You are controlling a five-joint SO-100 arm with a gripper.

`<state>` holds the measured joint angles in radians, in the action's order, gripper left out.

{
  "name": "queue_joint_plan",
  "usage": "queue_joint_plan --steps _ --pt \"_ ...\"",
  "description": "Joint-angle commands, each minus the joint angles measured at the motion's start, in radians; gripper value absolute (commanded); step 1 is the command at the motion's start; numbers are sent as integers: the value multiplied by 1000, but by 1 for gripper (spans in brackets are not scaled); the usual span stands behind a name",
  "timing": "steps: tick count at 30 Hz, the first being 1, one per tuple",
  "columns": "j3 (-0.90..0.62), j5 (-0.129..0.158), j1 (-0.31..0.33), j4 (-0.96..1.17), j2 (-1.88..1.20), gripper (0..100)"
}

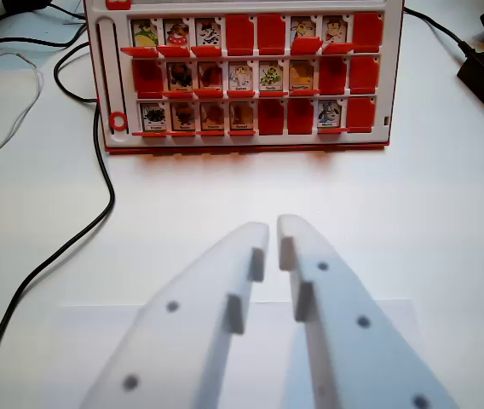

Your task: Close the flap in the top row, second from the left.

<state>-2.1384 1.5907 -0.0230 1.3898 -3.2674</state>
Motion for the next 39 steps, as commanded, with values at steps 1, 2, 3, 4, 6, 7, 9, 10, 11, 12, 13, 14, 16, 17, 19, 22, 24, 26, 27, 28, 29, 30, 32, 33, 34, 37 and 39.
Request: queue_joint_plan --steps 1,2,3,4,6,7,9,10,11,12,13,14,16,17,19,22,24,26,27,28,29,30,32,33,34,37,39 --pt "98 14 -5 29 -6 1" --pt "100 14 -5 31 -6 1" --pt "101 12 -5 29 -6 1" --pt "101 12 -3 31 -6 1" --pt "101 12 -3 37 -6 1" --pt "101 11 -3 38 -6 1" --pt "104 6 -3 40 -6 1" --pt "106 5 -3 43 -6 1" --pt "107 5 -3 46 -6 1" --pt "107 5 -2 46 -6 1" --pt "109 5 0 46 -6 1" --pt "109 6 2 46 -6 1" --pt "110 6 2 44 -6 1" --pt "110 6 2 44 -6 1" --pt "112 6 2 46 -6 1" --pt "112 8 3 46 -6 1" --pt "110 8 3 43 -6 1" --pt "106 8 3 37 -6 1" --pt "103 8 3 31 -6 1" --pt "101 8 3 25 -6 1" --pt "98 8 3 17 -6 1" --pt "97 8 3 12 -6 1" --pt "94 8 3 5 -6 1" --pt "94 8 3 3 -6 1" --pt "91 8 2 0 -6 1" --pt "86 8 2 -5 -6 1" --pt "84 6 2 -8 -6 1"
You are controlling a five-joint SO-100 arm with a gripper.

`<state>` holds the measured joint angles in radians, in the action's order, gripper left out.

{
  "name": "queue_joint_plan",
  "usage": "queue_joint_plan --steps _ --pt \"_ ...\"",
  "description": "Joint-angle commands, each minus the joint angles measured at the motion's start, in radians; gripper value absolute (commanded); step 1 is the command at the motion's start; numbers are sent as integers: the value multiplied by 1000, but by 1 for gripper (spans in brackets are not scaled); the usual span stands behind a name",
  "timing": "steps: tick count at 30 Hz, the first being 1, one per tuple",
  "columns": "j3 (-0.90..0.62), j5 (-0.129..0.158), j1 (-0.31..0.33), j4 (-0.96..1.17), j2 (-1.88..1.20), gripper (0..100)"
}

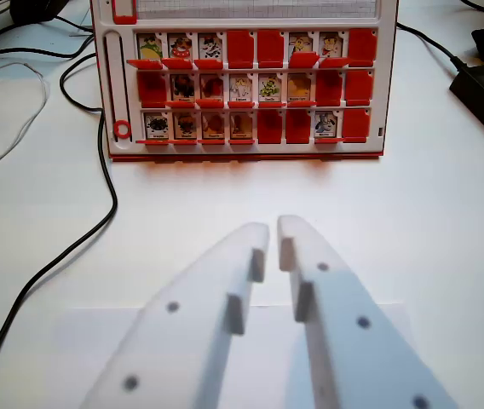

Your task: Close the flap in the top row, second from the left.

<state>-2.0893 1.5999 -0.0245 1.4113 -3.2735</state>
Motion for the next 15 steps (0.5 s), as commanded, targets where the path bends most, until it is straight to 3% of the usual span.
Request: queue_joint_plan --steps 1,15 --pt "34 -3 3 -29 0 1" --pt "11 -29 -6 -115 48 1"
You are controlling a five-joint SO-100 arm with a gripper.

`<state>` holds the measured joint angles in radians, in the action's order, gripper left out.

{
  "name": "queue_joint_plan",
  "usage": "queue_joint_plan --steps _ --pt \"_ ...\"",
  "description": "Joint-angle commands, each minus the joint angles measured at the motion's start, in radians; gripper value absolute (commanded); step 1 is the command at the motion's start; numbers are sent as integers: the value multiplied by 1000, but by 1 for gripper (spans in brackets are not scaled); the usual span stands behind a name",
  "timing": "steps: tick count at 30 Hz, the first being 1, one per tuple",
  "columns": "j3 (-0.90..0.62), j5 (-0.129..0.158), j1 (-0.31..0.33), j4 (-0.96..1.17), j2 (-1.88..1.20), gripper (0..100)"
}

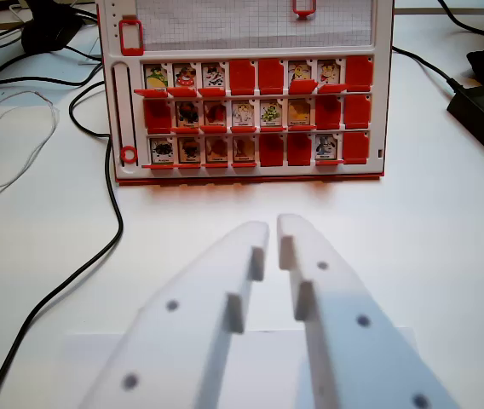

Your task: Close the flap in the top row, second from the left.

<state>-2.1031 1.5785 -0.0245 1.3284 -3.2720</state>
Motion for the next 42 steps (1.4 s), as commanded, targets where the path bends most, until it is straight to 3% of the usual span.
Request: queue_joint_plan --steps 1,8,15,20,30,42 --pt "31 -8 -6 -38 63 1" --pt "48 -8 -17 -202 281 1" --pt "83 -6 -84 -411 594 1" --pt "84 17 -100 -617 821 1" --pt "152 11 -186 -862 1184 1" --pt "422 17 -186 -1002 1608 1"
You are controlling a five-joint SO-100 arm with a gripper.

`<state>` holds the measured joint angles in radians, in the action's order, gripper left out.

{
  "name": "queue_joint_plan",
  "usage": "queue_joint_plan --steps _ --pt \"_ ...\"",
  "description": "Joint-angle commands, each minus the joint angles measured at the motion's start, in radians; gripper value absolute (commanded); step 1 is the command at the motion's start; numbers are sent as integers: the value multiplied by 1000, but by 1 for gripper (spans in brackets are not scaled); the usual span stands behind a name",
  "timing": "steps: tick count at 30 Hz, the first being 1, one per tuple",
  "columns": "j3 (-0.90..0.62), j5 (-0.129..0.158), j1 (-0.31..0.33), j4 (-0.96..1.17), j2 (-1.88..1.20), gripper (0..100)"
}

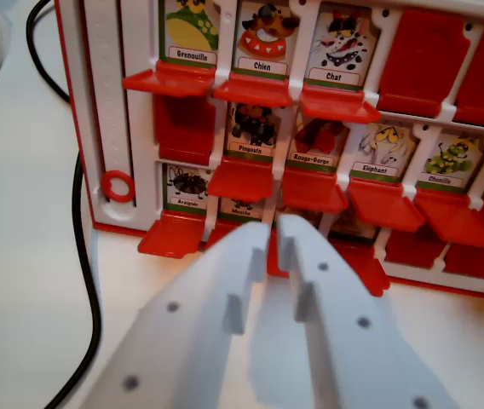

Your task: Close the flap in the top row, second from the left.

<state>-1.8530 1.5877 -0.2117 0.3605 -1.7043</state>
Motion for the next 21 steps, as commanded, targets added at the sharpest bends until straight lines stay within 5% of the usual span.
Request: queue_joint_plan --steps 1,21 --pt "199 5 2 -34 69 1" --pt "436 -14 -5 -67 383 1"
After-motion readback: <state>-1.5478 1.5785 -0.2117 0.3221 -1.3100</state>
